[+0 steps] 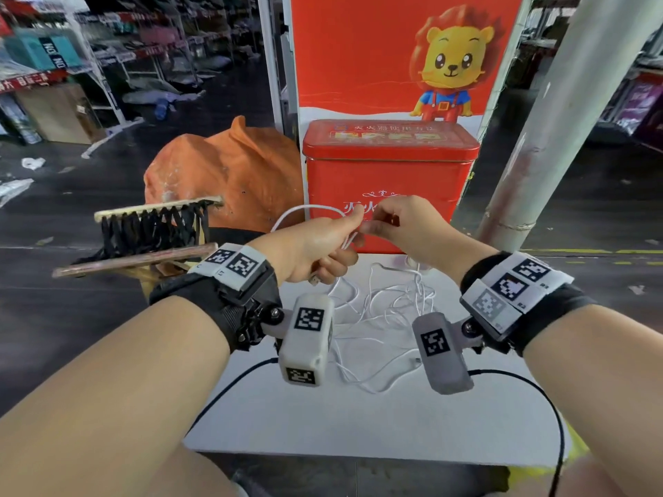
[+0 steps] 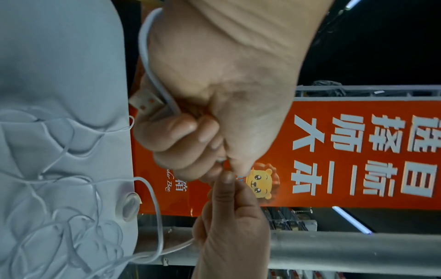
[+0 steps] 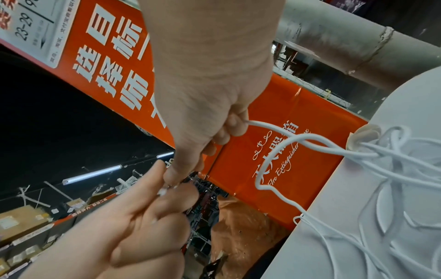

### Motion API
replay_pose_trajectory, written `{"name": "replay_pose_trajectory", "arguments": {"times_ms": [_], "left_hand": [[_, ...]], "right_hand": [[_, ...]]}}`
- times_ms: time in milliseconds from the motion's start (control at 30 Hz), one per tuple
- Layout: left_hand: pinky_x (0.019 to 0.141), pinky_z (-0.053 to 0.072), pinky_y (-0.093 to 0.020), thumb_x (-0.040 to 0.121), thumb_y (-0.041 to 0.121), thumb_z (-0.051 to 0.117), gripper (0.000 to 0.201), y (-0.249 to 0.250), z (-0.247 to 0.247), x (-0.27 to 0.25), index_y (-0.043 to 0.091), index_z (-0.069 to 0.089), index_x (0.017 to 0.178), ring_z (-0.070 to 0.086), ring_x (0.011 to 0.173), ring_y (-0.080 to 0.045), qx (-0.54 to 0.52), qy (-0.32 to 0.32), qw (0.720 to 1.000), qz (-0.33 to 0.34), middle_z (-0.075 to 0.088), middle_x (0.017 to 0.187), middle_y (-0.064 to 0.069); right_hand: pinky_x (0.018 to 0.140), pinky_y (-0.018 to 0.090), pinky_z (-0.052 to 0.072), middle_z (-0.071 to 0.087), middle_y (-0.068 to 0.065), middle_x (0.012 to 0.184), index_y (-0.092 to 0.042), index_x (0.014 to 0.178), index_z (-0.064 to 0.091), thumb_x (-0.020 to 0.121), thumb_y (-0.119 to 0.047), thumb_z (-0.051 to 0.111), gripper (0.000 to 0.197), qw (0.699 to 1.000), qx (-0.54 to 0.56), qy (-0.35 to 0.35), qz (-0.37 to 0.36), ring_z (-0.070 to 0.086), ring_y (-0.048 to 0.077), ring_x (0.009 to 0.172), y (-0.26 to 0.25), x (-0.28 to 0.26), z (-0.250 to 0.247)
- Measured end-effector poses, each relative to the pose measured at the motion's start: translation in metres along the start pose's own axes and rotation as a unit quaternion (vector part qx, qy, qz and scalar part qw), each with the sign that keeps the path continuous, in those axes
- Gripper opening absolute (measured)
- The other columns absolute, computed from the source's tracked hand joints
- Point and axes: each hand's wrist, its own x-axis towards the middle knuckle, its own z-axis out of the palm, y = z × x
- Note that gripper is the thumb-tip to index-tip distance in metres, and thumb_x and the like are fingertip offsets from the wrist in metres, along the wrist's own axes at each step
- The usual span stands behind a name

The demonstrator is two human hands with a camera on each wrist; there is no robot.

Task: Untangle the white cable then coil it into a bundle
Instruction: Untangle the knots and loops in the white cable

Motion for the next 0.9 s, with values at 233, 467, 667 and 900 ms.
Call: {"name": "replay_pose_trajectory", "arguments": {"times_ms": [233,467,667,900], "left_hand": [[0.035,0.008,-0.009,0.093,0.065,0.024,0.061,-0.001,-0.012,-0.004,0.022,0.032,0.051,0.013,0.029,-0.001,-0.088,-0.12,0.989,0.019,0.02,0.04,0.009],[0.035,0.009,-0.011,0.094,0.059,0.033,0.052,0.001,-0.013,-0.005,0.021,0.029,0.058,0.014,0.031,-0.003,-0.109,-0.043,0.991,0.059,0.019,0.042,0.009],[0.042,0.017,-0.022,0.097,0.036,0.048,0.046,0.0,-0.018,0.0,0.023,0.03,0.058,0.017,0.039,-0.009,-0.052,0.134,0.981,0.133,0.021,0.045,0.009],[0.039,0.034,-0.017,0.098,0.031,0.049,0.047,-0.001,-0.02,0.003,0.019,0.032,0.056,0.031,0.041,-0.01,-0.209,0.165,0.953,0.144,0.032,0.048,0.004]], "right_hand": [[0.051,0.009,0.037,0.045,-0.029,0.086,-0.04,0.141,0.03,0.098,-0.028,0.044,0.046,0.977,0.173,-0.124,-0.032,0.042,-0.004,0.048,-0.014,-0.016,-0.013],[0.044,0.026,0.035,0.053,-0.01,0.053,-0.016,0.075,0.052,0.097,-0.032,0.047,0.028,0.983,0.145,-0.109,0.004,0.035,0.007,0.041,-0.015,-0.011,-0.007],[0.043,0.021,0.033,0.053,-0.004,0.046,-0.011,0.062,0.051,0.094,-0.037,0.052,0.042,0.973,0.202,-0.077,0.076,0.037,0.007,0.037,-0.003,-0.01,-0.015],[0.04,0.02,0.026,0.058,0.0,0.05,-0.011,0.071,0.058,0.096,-0.029,0.051,0.032,0.944,0.3,-0.072,0.118,0.034,0.01,0.041,-0.001,-0.008,-0.02]]}}
